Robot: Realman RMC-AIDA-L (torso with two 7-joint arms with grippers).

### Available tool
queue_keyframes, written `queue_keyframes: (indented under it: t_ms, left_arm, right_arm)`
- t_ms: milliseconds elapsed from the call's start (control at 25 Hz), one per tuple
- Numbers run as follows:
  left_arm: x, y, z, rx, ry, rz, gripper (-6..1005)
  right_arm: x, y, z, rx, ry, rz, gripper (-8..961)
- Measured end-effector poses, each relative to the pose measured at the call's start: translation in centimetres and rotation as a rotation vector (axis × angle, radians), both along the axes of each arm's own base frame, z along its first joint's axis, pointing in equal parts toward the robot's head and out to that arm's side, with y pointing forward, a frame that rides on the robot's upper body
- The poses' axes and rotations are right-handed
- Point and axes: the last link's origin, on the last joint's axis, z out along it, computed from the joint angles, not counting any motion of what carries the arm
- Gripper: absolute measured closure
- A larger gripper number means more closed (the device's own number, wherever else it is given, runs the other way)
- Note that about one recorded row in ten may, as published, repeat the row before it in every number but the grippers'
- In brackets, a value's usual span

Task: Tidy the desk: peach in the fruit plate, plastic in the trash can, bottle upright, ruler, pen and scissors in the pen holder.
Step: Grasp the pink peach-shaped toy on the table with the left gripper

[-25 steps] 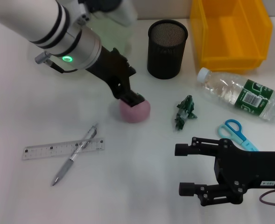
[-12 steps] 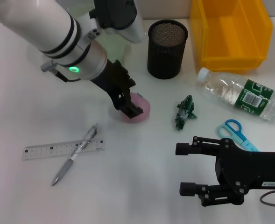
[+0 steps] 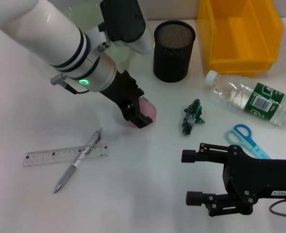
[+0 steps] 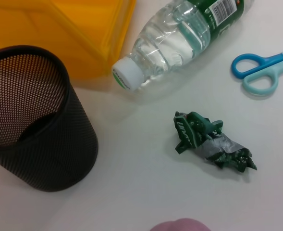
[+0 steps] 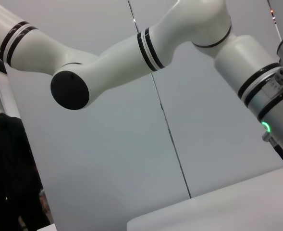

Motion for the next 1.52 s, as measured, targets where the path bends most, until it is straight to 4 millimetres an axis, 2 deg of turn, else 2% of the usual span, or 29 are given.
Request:
queue_keyframes:
  t_ms: [1120,1320,1520]
  left_arm:
    - [-0.9,0.2,-1.5,0.033,0.002,-0.018,219]
    - [-1.0,0.5,-1.4,0.064,-0.016,-0.021,375]
    - [-1.1,0.5,-1.3,0.064,-0.02,-0.018,475]
  right_arm:
    - [0.0,-0.1,-0.1,-0.006,0.007,-0.005,150]
    - [0.0,-0.1,-0.1,-0.006,0.007,-0.004,150]
    - [-0.1,-0.1,-0.1,-0.006,0.007,-0.003,149]
